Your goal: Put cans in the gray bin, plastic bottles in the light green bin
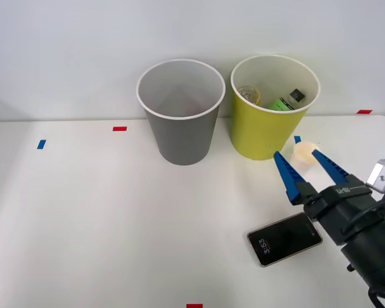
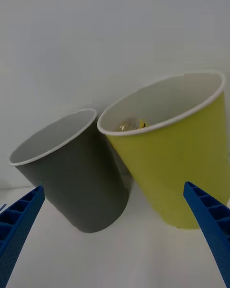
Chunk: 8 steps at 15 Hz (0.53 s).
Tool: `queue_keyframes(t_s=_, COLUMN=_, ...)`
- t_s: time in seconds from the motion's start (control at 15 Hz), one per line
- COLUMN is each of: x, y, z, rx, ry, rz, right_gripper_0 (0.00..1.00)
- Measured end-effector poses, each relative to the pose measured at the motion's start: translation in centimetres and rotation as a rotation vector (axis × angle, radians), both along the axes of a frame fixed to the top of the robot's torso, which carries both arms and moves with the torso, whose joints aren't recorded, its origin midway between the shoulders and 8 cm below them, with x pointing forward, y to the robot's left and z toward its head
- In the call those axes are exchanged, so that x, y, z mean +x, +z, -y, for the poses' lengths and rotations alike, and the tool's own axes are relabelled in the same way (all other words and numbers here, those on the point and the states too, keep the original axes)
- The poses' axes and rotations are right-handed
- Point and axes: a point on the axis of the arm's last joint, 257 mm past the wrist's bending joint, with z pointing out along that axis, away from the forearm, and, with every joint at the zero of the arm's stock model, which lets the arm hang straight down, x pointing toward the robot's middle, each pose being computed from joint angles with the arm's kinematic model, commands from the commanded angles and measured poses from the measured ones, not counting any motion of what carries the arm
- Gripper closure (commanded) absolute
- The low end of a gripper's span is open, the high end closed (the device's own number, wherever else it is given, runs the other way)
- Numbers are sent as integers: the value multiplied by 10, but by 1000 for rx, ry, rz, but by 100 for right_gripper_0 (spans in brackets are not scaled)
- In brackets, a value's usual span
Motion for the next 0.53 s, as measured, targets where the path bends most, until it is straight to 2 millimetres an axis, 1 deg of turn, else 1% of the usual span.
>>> queue_keyframes(t_s=0.13, x=-9, y=-14, z=-2, rx=14, ry=-19, rz=-27, right_gripper_0=0)
queue_keyframes(t_s=0.27, x=-16, y=-23, z=-5, rx=10, ry=-25, rz=-37, right_gripper_0=0)
queue_keyframes(t_s=0.47, x=-24, y=-35, z=-14, rx=13, ry=-27, rz=-63, right_gripper_0=0)
queue_keyframes(t_s=0.53, x=-26, y=-43, z=-14, rx=13, ry=-39, rz=-84, right_gripper_0=0)
